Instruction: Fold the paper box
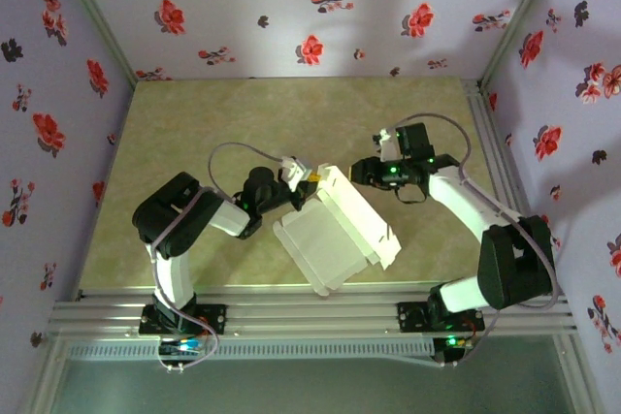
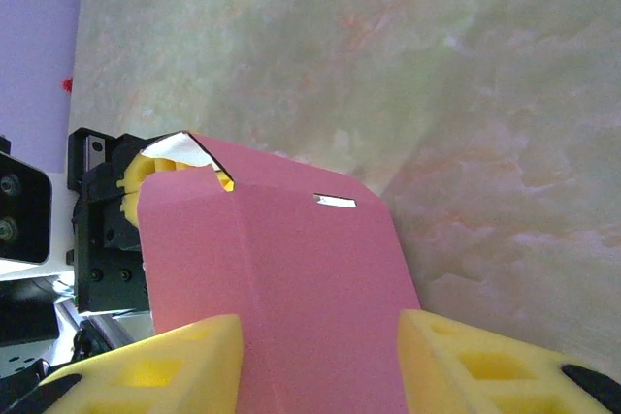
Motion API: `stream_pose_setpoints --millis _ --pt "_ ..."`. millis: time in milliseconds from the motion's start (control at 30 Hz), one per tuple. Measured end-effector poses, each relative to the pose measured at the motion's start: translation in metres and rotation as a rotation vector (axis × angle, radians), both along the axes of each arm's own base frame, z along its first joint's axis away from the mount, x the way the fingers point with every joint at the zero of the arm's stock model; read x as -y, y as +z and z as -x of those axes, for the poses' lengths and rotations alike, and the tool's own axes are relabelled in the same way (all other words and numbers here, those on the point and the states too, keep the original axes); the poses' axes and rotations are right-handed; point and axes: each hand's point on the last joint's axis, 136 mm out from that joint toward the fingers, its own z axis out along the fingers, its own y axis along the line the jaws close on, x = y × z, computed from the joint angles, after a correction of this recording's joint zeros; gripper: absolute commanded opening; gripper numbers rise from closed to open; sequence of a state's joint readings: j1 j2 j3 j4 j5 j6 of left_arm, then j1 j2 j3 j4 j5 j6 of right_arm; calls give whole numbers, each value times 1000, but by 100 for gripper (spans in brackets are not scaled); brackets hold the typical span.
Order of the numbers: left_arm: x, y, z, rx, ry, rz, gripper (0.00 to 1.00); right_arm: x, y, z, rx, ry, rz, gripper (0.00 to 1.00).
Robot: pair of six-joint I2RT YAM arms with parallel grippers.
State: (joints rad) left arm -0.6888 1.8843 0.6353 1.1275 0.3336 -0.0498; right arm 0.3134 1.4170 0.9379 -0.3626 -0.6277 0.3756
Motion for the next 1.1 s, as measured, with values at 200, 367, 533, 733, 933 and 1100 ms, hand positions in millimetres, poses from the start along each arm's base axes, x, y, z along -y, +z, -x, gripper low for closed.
stream_pose_setpoints --millis 200,367,533,733,933,1100 --pt "2 -2 4 -18 -17 4 4 -7 -3 5 10 17 22 46" --pt "2 -6 11 -37 -37 5 4 -12 -7 10 11 32 35 46" --pt "1 -7 15 -33 -42 9 5 -13 -6 8 28 31 30 47" --pt "0 -7 17 -32 -44 10 4 -13 -1 9 43 9 1 48" --pt "1 -7 19 -29 -46 12 5 -17 8 9 62 -3 -50 52" --pt "1 -7 19 -30 -46 12 5 -18 3 13 48 -7 -64 51"
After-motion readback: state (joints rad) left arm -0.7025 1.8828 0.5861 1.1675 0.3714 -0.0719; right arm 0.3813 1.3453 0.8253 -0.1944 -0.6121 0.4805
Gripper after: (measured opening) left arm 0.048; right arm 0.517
